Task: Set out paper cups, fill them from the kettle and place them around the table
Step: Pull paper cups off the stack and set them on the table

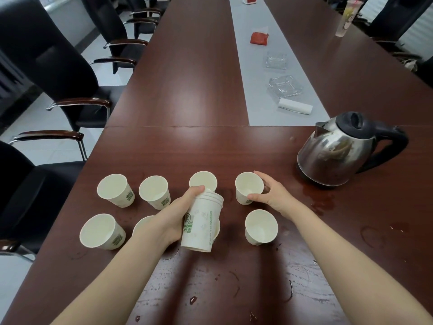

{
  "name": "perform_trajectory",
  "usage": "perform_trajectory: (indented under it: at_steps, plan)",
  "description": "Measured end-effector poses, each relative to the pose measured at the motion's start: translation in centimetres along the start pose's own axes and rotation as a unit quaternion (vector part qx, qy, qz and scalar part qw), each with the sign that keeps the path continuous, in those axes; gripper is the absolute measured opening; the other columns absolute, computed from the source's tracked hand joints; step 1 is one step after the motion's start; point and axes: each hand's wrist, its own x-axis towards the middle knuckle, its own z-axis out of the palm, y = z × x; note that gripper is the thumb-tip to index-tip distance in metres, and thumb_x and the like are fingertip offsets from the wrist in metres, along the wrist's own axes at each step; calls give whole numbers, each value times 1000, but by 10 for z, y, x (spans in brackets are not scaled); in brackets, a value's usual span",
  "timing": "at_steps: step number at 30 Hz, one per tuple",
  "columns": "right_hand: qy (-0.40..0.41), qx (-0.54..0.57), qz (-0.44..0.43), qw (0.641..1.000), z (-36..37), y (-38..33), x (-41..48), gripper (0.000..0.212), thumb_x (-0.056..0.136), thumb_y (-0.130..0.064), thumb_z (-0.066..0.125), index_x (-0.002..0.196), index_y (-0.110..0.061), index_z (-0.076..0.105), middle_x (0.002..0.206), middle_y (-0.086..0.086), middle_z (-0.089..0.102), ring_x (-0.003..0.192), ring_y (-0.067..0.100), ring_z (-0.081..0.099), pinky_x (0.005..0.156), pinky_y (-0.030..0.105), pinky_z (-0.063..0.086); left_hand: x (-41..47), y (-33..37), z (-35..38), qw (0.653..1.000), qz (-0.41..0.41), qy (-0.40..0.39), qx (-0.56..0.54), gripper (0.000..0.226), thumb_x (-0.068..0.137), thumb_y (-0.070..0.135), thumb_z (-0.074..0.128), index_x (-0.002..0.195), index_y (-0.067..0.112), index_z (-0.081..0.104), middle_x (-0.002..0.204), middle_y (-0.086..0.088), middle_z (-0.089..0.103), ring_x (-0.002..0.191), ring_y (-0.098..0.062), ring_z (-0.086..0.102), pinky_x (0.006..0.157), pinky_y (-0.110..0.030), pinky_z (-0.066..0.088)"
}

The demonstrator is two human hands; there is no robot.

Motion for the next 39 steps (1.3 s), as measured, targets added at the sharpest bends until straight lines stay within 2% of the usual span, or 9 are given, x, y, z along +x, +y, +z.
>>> perform_trajectory:
  at_steps: [8, 13, 16, 21, 26, 28, 31, 37, 39]
  plan:
    - [24, -14, 21, 999, 5, -16, -4, 87, 83, -25, 71, 151, -21, 16, 151, -2, 34, 134, 14, 36, 108, 29, 30, -7, 2, 3, 1000, 10, -5, 19, 44, 85, 46, 59, 104, 6, 65, 83, -10, 72, 70, -22, 69, 62, -29, 55]
    - [155, -50, -83, 983, 13, -56, -23, 39, 89, -22, 62, 128, -21, 53, 138, -1, 48, 122, 9, 45, 97, 24, 34, -10, 1, 3, 999, 39, -9, 9, 67, 60, 50, 69, 108, 4, 66, 95, -13, 71, 82, -26, 68, 76, -35, 55]
    - [52, 11, -105, 993, 22, -92, -44, 12, 91, -19, 59, 94, -25, 68, 106, -5, 67, 95, 9, 58, 81, 25, 44, -10, 2, 5, 998, 53, -15, 15, 66, 58, 52, 70, 104, 4, 67, 93, -14, 71, 84, -27, 67, 86, -41, 53]
    - [-163, -46, -72, 983, 40, -114, -59, 27, 70, -48, 67, 86, -27, 75, 84, 2, 64, 77, 24, 41, 71, 39, 29, -11, 4, 12, 997, 75, -20, 11, 74, 58, 52, 71, 109, -2, 66, 100, -17, 70, 88, -29, 66, 91, -43, 49]
    - [-158, -7, -44, 986, 51, -116, -56, 24, 62, -45, 71, 74, -24, 74, 75, 4, 60, 75, 23, 45, 72, 38, 27, -12, 5, 13, 997, 79, -10, 11, 70, 58, 53, 69, 103, 0, 67, 90, -13, 72, 80, -26, 67, 83, -40, 52]
    - [-164, 7, -46, 985, 52, -116, -56, 10, 75, -28, 71, 71, -19, 72, 68, 2, 60, 66, 16, 49, 65, 28, 35, -12, 4, 13, 997, 78, -11, 25, 70, 60, 54, 67, 105, 0, 68, 92, -13, 72, 82, -26, 67, 86, -41, 51]
    - [-170, 24, -48, 984, 53, -118, -56, 20, 87, -3, 61, 70, -11, 67, 55, -6, 59, 47, 2, 47, 46, 12, 36, -13, 3, 12, 996, 74, -15, 41, 64, 68, 51, 66, 107, 1, 67, 93, -13, 72, 83, -25, 67, 87, -40, 51]
    - [-135, 17, -57, 989, 56, -115, -51, 25, 85, -8, 65, 62, -19, 70, 62, -6, 64, 63, 8, 54, 71, 29, 41, -13, 8, 13, 997, 54, 9, 57, 57, 78, 44, 68, 110, -3, 65, 97, -18, 68, 87, -31, 63, 94, -46, 48]
    - [-120, 29, -59, 991, 58, -116, -52, 23, 85, -6, 64, 64, -15, 68, 63, -3, 63, 63, 9, 54, 71, 27, 42, -11, 11, 15, 997, 49, 12, 55, 68, 64, 46, 75, 110, -3, 64, 96, -18, 67, 87, -31, 63, 95, -48, 48]
